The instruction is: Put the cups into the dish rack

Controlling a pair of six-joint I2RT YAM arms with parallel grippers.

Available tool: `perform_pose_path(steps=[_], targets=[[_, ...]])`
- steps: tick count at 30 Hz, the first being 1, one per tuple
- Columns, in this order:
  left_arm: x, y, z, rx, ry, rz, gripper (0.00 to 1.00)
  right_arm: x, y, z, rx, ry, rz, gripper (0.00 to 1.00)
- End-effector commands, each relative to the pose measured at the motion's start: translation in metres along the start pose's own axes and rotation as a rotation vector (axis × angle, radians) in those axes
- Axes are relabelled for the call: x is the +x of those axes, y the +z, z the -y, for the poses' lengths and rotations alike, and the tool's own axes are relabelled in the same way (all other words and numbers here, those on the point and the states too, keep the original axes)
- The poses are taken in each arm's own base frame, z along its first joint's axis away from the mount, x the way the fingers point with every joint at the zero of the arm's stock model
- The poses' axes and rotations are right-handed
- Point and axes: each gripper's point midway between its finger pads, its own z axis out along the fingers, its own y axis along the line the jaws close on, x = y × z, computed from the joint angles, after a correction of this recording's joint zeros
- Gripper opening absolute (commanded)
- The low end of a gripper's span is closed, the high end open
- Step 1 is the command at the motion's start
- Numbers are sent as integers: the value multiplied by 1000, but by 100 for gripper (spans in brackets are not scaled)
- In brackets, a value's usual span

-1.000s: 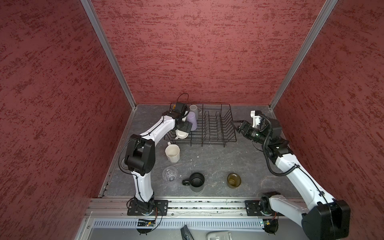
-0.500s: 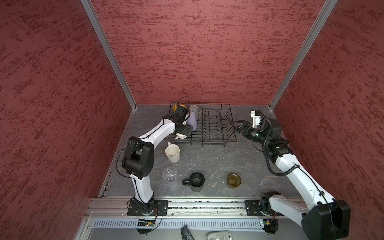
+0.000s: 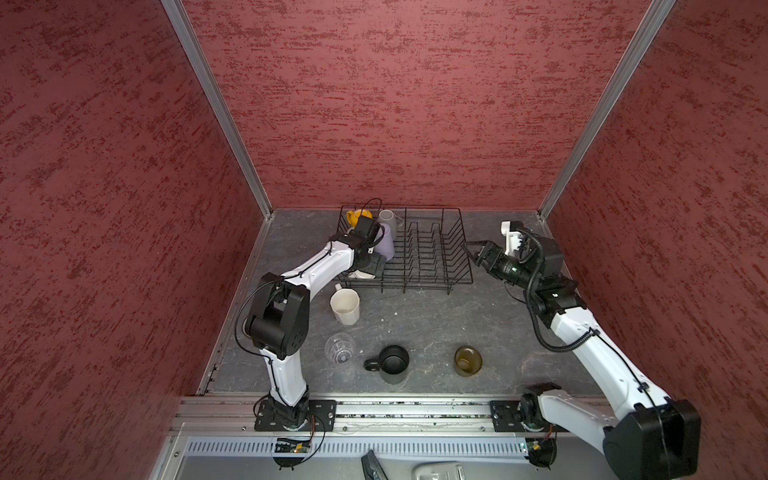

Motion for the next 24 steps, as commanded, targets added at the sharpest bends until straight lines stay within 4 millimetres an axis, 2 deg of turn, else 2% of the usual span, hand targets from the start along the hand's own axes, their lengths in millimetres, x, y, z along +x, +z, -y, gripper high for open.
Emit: perform_pose_path(steps=[1, 4, 9, 15, 19, 24], targets=[[-4, -3, -6, -35, -25, 31, 98, -1, -2, -1, -15, -1, 7, 94], [-3, -2, -4, -23, -27, 27, 93, -1, -2, 0, -9, 0, 8, 95], [0, 1, 0, 6, -29, 12, 76, -2, -2, 0, -5, -3, 10, 99], [4, 4, 3, 28, -29, -11, 61, -2, -2, 0, -5, -2, 11, 99], [3, 4, 1, 28, -33, -14, 60, -2, -2, 1, -1, -2, 12, 99], [-3, 2, -5, 18, -38, 5, 64, -2, -2, 1, 0, 0, 13, 99]])
